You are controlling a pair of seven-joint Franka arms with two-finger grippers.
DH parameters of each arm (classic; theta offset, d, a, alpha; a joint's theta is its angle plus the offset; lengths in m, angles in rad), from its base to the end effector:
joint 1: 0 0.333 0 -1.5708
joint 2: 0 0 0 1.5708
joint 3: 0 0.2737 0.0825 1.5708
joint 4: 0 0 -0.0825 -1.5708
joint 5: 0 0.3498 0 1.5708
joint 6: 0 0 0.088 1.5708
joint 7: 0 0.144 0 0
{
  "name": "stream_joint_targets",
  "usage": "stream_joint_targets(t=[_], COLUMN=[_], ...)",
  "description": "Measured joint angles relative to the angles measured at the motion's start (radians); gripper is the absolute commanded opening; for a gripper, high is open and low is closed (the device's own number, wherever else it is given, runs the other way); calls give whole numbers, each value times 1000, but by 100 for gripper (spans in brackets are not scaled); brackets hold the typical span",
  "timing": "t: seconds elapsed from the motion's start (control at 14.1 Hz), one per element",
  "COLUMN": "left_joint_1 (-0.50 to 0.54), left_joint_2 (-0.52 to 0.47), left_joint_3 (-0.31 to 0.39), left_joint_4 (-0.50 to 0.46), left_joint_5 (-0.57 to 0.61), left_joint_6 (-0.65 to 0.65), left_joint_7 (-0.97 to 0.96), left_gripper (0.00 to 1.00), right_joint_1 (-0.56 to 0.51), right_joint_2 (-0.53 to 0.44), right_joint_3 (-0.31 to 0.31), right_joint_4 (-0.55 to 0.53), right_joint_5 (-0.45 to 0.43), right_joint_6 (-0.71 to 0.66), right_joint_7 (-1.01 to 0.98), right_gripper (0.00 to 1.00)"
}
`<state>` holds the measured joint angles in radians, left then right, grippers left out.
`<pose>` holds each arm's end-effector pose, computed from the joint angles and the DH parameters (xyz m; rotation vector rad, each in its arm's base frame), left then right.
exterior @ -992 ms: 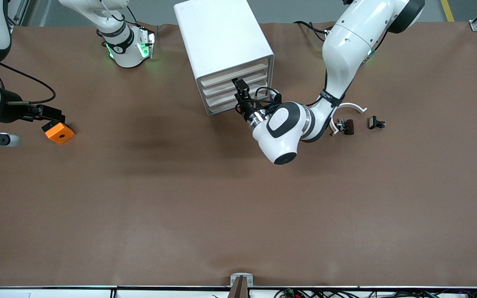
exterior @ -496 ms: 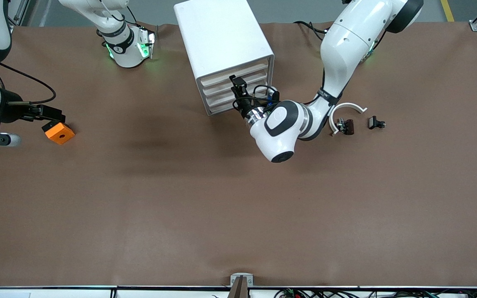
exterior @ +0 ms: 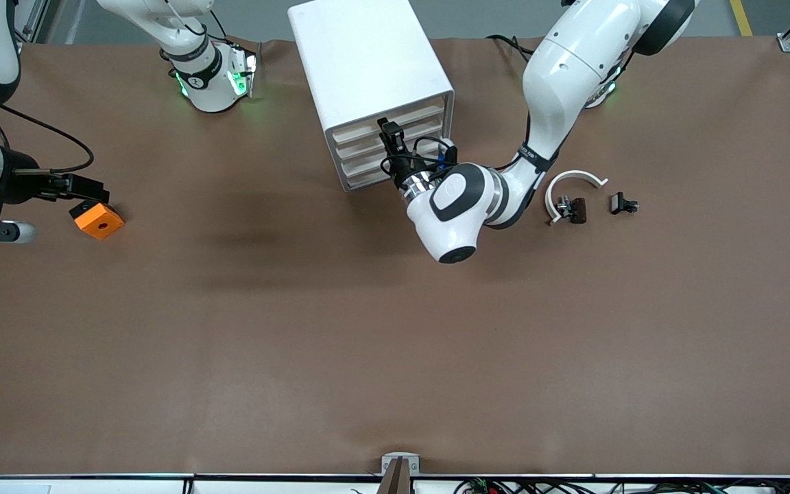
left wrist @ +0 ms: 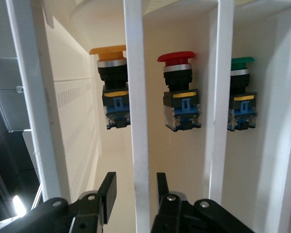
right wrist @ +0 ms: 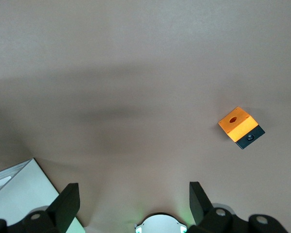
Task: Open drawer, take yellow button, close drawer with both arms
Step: 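Pull the drawer outward with the left gripper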
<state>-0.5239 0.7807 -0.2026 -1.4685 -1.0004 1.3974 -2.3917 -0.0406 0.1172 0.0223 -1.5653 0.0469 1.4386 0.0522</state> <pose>0.3569 -0.4701 0.2351 -1.1151 -1.6646 1.3898 0.5214 -0.0028 0.4774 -3.0712 0.1073 0.3778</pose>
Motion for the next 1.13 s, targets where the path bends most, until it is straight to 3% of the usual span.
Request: stream_joint_targets(t=[0.14, 0.28, 0.35, 1.13], left_joint_1=[-8, -25, -34, -33], left_joint_2=[6, 13, 15, 16], left_joint_3=[0, 0, 0, 29], left_joint_4=[-2, -2, -2, 4], left_joint_5=[0, -1, -1, -7], left_joint_6=[-1, -1, 0, -7], left_joint_7=[0, 0, 0, -16], left_gripper=[23, 4, 0, 0], right_joint_1=[0, 0, 0, 0], right_joint_2=[0, 0, 0, 0], right_joint_3=[0, 0, 0, 0], right_joint_4=[-1, -1, -1, -2], right_joint_5=[0, 0, 0, 0], right_joint_6=[0, 0, 0, 1], right_joint_7=[0, 0, 0, 0], right_gripper=[100, 100, 100, 100])
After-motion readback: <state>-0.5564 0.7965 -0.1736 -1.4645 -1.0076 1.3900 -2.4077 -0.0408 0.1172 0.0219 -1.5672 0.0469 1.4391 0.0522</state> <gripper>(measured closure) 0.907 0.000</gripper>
